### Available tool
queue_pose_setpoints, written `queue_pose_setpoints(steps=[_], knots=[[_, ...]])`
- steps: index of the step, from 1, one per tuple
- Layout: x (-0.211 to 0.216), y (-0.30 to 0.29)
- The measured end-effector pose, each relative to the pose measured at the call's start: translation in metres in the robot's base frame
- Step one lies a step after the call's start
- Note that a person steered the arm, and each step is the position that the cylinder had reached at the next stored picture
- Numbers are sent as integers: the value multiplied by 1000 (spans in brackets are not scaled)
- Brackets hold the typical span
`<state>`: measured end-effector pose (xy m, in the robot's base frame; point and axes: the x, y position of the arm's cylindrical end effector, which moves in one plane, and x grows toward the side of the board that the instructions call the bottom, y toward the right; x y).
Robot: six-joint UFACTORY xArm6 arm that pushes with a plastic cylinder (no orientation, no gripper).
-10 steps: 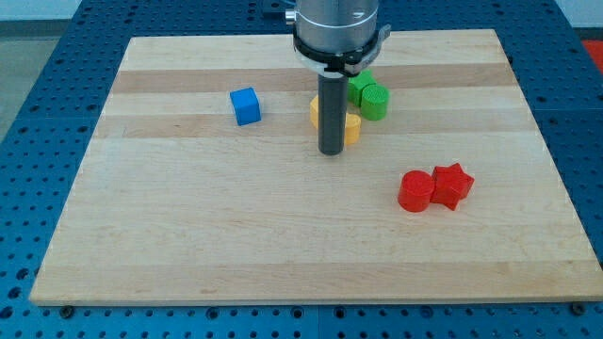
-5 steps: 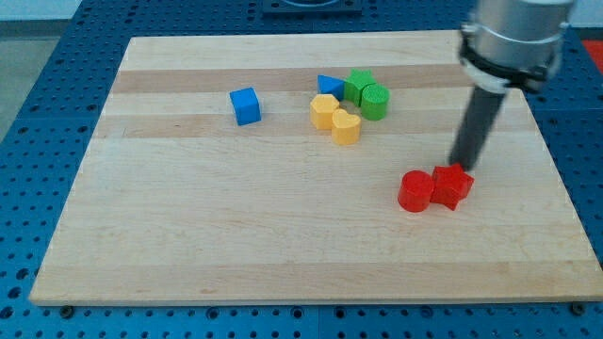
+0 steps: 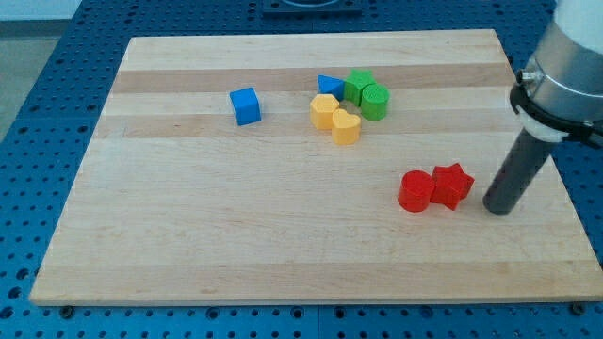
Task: Move red star along with red circle slightly left
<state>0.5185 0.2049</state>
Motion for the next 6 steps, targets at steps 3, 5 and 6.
queue_pose_setpoints(steps=[3, 5, 6], knots=[[-10, -43], [-10, -46], [-11, -55]])
